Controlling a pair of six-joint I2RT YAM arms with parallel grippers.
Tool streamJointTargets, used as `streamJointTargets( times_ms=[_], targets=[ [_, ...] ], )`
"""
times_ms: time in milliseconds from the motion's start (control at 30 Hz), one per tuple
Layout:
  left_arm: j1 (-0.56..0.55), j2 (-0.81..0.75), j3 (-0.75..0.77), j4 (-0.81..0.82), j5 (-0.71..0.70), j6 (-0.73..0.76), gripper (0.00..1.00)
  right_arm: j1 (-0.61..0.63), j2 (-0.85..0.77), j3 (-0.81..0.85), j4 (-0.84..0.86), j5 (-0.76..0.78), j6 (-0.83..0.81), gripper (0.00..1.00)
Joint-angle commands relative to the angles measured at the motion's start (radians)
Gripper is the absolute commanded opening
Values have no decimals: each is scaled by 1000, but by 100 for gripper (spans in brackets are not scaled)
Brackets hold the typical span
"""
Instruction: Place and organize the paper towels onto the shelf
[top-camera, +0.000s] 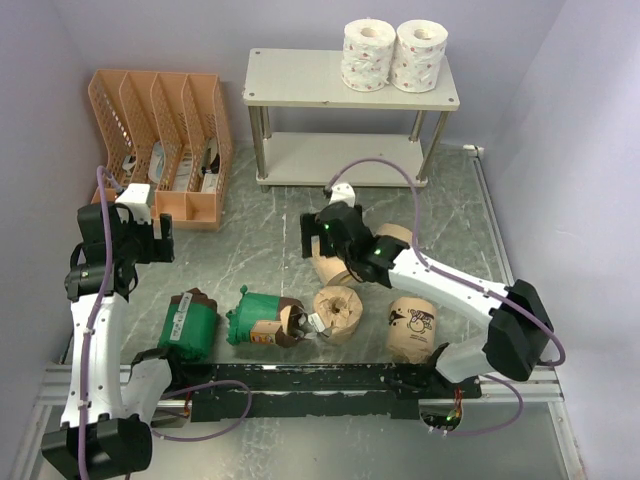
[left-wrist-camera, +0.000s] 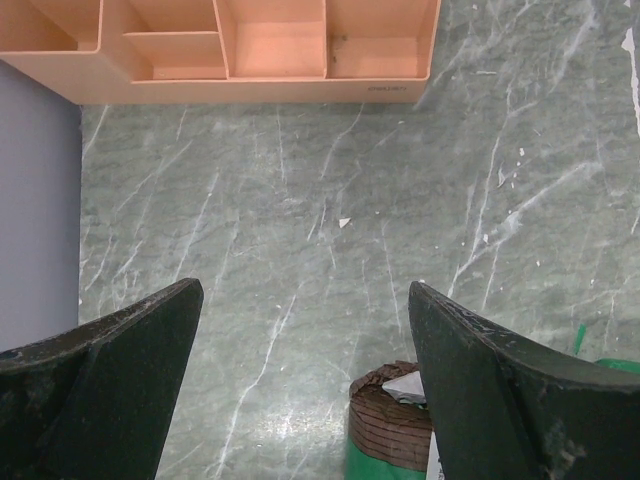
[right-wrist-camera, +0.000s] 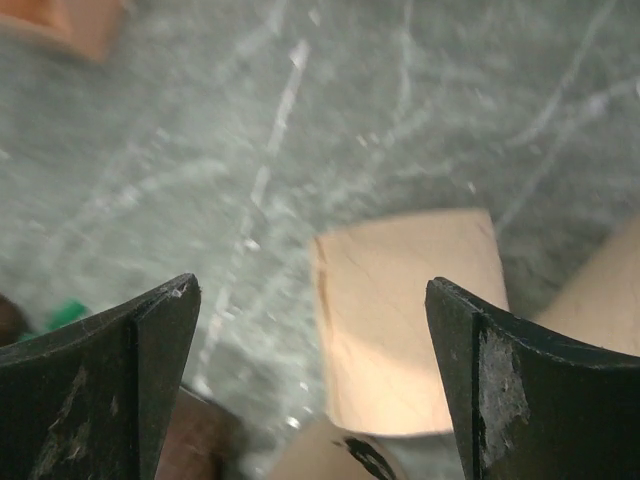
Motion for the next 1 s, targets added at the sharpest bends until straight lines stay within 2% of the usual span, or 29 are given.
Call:
streamJointTargets(
  times_ms=[0, 133, 300, 367, 467, 567, 633, 700, 833, 967],
  targets=[
    [22, 6, 25, 7, 3, 0, 95, 10, -28, -57, -7, 154, -29, 95],
    [30, 13, 24, 8, 9, 1, 95, -29, 11, -32, 13, 101, -67, 98],
    [33, 13, 24, 8, 13, 2, 95, -56, 222, 222, -225, 151, -140, 99],
    [32, 12, 23, 8, 16, 2, 95, -61, 276, 283, -267, 104, -181, 100],
    [31, 12, 24, 7, 19, 3, 95, -98, 277, 274, -217, -170, -331, 100],
    [28, 13, 24, 6, 26, 5, 95, -218, 241, 242, -172, -571, -408, 99],
    [13, 15, 25, 6, 25, 4, 95, -287, 230, 248, -196, -749, -445, 99],
    [-11, 15, 24, 6, 23, 4, 95, -328, 224, 259, -223, -822, -482, 99],
    [-80, 12, 25, 6, 8, 4, 95, -342, 261, 298, -312, -837, -608, 100],
    [-141, 13, 24, 7, 7, 2, 95, -342, 267, 270, -298, -932, -707, 99]
  ],
)
